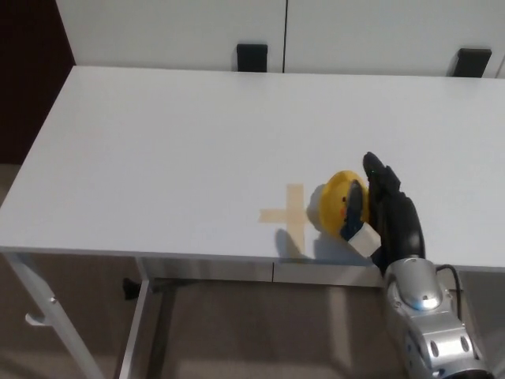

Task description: The robot uses its right hand to push the yellow duck toy to the center of the white desk.

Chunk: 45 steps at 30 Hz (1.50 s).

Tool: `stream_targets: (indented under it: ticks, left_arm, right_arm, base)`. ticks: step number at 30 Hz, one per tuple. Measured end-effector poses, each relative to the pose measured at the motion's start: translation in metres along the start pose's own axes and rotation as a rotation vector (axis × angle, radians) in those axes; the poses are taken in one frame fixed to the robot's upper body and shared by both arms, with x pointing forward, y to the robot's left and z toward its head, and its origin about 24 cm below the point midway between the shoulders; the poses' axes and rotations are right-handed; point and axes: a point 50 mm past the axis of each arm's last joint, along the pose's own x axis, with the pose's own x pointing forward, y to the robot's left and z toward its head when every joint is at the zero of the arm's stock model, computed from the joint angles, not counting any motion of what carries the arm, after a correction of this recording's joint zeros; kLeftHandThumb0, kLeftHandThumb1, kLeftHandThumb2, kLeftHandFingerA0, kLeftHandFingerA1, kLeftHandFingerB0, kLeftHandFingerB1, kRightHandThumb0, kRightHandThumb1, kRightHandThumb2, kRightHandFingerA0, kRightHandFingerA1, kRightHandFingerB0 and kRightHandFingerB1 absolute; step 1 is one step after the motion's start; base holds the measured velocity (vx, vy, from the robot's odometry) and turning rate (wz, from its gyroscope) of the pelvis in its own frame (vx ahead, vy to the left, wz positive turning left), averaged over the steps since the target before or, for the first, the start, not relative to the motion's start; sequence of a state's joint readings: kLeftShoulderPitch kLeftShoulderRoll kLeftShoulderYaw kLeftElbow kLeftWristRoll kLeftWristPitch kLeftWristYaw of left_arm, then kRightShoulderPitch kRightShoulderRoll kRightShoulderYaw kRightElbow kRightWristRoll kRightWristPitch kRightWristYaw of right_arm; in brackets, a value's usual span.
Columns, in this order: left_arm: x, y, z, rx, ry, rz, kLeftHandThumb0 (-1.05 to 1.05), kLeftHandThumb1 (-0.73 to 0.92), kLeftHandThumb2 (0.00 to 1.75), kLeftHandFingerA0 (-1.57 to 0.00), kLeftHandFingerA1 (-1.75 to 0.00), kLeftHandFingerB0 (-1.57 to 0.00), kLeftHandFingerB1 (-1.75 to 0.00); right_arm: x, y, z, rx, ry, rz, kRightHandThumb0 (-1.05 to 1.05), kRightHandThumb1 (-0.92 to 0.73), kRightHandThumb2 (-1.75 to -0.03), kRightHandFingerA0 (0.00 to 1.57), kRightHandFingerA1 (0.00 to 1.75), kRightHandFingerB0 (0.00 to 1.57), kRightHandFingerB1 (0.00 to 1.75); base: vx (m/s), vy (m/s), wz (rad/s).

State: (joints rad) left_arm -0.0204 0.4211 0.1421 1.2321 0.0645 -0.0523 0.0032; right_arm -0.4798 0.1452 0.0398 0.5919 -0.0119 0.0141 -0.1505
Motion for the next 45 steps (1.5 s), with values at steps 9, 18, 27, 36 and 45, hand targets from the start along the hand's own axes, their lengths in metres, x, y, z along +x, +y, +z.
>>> stream_targets:
  ticks: [9,18,27,36,45]
  left_arm:
    - [0.000,-0.001,0.000,0.006,0.000,-0.002,0.60,-0.38,1.75,-1.22,-1.05,-1.19,-1.03]
    - [0.000,-0.001,-0.002,0.015,0.004,-0.009,0.51,-0.46,1.71,-1.25,-1.05,-1.22,-1.13]
    - [-0.001,-0.002,-0.002,0.026,0.003,-0.017,0.70,-0.34,1.75,-1.19,-1.04,-1.23,-1.07]
    - [-0.001,-0.002,-0.005,0.029,0.010,-0.018,0.70,-0.37,1.75,-1.17,-1.03,-1.21,-1.08]
    - [-0.003,-0.002,-0.012,0.033,0.024,-0.019,0.69,-0.39,1.75,-1.20,-1.04,-1.20,-1.07]
  right_arm:
    - [-0.002,0.017,0.000,-0.025,0.001,0.047,-0.83,-0.81,-1.24,0.00,0.26,0.01,0.17]
    - [-0.003,0.029,0.000,-0.014,0.001,0.074,-0.92,-0.85,-1.26,0.00,0.21,0.02,0.11]
    - [-0.006,0.041,0.001,-0.021,-0.001,0.105,-0.90,-0.92,-0.85,0.00,0.14,0.00,0.16]
    - [-0.006,0.033,0.002,-0.048,-0.017,0.085,-0.96,-0.92,-0.93,0.00,0.00,0.00,0.00]
    - [-0.006,-0.007,0.025,-0.160,-0.118,-0.106,-1.01,-0.92,-0.72,0.00,0.00,0.00,0.00]
  base:
    - [0.00,0.000,0.00]
    - [0.00,0.000,0.00]
    - [0.00,0.000,0.00]
    - [0.00,0.000,0.00]
    - [0.00,0.000,0.00]
